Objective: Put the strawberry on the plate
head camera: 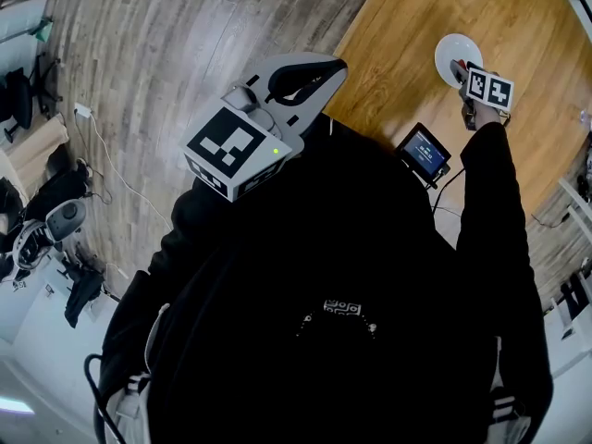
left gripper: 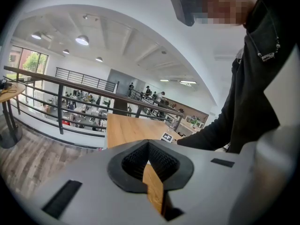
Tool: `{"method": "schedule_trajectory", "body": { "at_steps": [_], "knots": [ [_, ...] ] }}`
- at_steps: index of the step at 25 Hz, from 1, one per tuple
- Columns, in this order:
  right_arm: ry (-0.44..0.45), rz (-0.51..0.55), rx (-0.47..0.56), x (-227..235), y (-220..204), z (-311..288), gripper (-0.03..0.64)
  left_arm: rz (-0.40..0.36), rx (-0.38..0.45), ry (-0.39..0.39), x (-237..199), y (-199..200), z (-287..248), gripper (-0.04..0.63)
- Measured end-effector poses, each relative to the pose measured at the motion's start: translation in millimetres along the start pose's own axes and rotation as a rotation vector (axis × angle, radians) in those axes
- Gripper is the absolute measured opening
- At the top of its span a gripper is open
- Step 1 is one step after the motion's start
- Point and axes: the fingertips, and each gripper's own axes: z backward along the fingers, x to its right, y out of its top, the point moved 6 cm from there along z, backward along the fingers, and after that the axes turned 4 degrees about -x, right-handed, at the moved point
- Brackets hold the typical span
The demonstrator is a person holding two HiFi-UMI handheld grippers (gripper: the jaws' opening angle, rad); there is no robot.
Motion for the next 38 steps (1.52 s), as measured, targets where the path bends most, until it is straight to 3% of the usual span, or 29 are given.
{"method": "schedule_trajectory", "body": {
  "at_steps": [8,14,16,18,20,24,32,38],
  "knots": [
    [0.011,-0.052,0.127,-1.8,14.7,46.8,0.207,-0.055,-0.022,-0.056,6.2,29.4,-6.0,-0.002],
    [0.038,-0.05,0.206,10.0,-16.0,26.2,0.204,-0.099,-0.078,-0.151,-7.7,-12.9,-63.7,-0.002],
    [0.058,-0.074,0.246,18.2,-24.3,43.0,0.191,-0.101,-0.095,-0.19,-5.5,-8.6,-79.2,-0.002],
    [0.113,-0.095,0.304,15.3,-32.1,67.3,0.065,-0.089,-0.104,-0.222,-1.5,-3.8,-91.6,-0.002],
    [0.185,-0.087,0.381,-1.0,-40.5,80.1,0.02,-0.078,-0.107,-0.248,-4.1,-11.0,-103.0,-0.002],
    [0.237,-0.016,0.534,-35.9,-42.6,108.4,0.019,-0.1,-0.093,-0.298,-10.5,-18.0,-124.2,-0.002],
    [0.239,0.06,0.839,-81.0,-28.4,237.8,0.018,-0.202,-0.05,-0.401,23.1,20.2,-147.1,-0.002],
    [0.251,0.066,0.951,-91.3,-37.9,282.1,0.018,-0.256,-0.001,-0.448,58.8,32.5,-163.3,-0.002]
  ]
}}
